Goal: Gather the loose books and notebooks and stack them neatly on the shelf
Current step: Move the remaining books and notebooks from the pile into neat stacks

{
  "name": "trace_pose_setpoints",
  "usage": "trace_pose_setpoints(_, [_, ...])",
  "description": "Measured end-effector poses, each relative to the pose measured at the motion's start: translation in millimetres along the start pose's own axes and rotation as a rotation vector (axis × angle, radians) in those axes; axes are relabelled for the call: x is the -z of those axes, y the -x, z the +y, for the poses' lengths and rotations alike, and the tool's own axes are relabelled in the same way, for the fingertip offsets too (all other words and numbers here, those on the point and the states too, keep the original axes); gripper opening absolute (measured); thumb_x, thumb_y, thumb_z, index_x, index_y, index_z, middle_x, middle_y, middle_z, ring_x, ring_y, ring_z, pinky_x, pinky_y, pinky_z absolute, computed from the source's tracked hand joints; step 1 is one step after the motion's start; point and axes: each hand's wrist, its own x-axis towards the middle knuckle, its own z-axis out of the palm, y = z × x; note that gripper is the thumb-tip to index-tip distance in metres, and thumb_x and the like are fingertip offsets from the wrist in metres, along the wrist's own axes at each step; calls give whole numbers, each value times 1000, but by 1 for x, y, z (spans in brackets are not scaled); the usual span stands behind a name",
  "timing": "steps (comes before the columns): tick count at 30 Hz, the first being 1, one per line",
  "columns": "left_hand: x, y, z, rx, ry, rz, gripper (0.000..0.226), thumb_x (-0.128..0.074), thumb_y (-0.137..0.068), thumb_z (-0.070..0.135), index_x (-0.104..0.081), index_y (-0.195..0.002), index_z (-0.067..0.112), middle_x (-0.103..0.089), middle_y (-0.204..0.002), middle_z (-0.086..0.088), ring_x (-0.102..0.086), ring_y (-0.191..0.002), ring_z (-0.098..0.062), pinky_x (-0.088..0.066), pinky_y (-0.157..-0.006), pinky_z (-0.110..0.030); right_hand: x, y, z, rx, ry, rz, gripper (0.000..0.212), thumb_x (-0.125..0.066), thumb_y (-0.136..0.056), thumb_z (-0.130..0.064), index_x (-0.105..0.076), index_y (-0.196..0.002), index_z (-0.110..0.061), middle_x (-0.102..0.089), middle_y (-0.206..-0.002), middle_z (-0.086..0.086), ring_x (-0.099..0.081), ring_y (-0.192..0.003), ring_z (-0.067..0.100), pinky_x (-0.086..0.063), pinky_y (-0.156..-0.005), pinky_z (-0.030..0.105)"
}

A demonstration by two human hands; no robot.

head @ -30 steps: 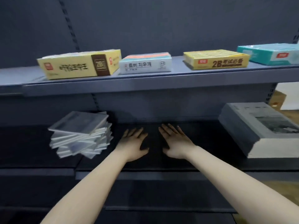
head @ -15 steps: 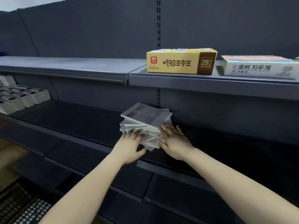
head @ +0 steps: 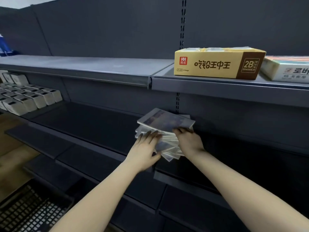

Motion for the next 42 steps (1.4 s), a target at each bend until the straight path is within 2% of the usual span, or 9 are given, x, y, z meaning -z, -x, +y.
trace_pose_setpoints(7, [-4, -14, -8, -53, -17, 117, 52, -59, -71, 8, -60, -123, 16, -61, -128, -1, -56, -119, -28, -44, -97, -55, -1, 29, 48, 96, -272, 63, 50, -54, -81, 2, -52, -128, -16, -52, -134, 2, -47, -123, 25, -31, -103, 26])
trace_pose_setpoints(12, [-4, -16, 11, -119, -41, 203, 46, -38, -75, 17, -70, -107, 23, -72, -102, 5, -70, -84, -20, -55, -61, -26, -4, 42, 67, 56, -164, 142, 50, -49, -80, 3, -51, -128, -12, -48, -140, 2, -33, -138, 19, -5, -116, 31])
trace_pose_setpoints(15, [5, -19, 30, -172, -61, 245, 29, -47, -76, 24, -72, -91, 22, -69, -66, 3, -66, -53, -20, -42, -39, -21, 3, 44, 58, 99, -76, 203, 43, -66, -71, -6, -63, -113, -9, -64, -119, 11, -53, -122, 27, -25, -111, 43])
trace_pose_setpoints(17, [14, -19, 48, -196, -30, 304, 16, -59, -77, 31, -67, -86, 21, -64, -55, 3, -61, -45, -19, -36, -37, -19, 3, 47, 45, 206, -63, 270, 42, -79, -58, -10, -70, -99, -10, -71, -97, 9, -68, -93, 27, -51, -89, 42])
trace_pose_setpoints(21, [19, -15, 68, -99, 70, 283, 32, -52, -77, 50, -47, -95, 23, -67, -62, 8, -63, -51, -14, -38, -40, -19, 10, 56, 26, 237, -148, 265, 43, -84, -47, -3, -71, -86, -12, -70, -75, 5, -68, -65, 25, -50, -46, 26])
trace_pose_setpoints(27, [9, -8, 58, -166, 34, 55, 55, -74, -58, 9, -61, -111, 18, -72, -94, -1, -70, -80, -24, -50, -51, -26, 7, 78, 72, 341, -327, 189, 35, -64, -70, 9, -65, -102, -5, -67, -104, 13, -65, -98, 32, -55, -82, 40])
trace_pose_setpoints(31, [-4, -18, 84, -204, -136, 132, 43, -54, -65, 8, -71, -104, 13, -73, -101, -4, -70, -91, -23, -54, -57, -26, 6, 103, 98, 302, -292, 164, 43, -67, -75, -9, -60, -117, -6, -61, -122, 11, -54, -120, 28, -29, -110, 38])
trace_pose_setpoints(36, [-16, -35, 142, -286, -175, 147, 51, -48, -66, 2, -68, -113, 6, -71, -99, -13, -69, -86, -30, -57, -70, -35, 16, 136, 118, 215, -271, 214, 49, -74, -72, -4, -64, -119, -11, -64, -122, 10, -60, -112, 31, -55, -85, 43])
trace_pose_setpoints(42, [-33, -50, 221, -316, -37, -10, 66, -67, -67, -8, -55, -130, 8, -65, -116, -15, -66, -96, -36, -57, -61, -39, 28, 194, 175, 61, -161, 180, 59, -71, -67, 13, -64, -120, -12, -66, -114, 14, -66, -101, 33, -59, -65, 42])
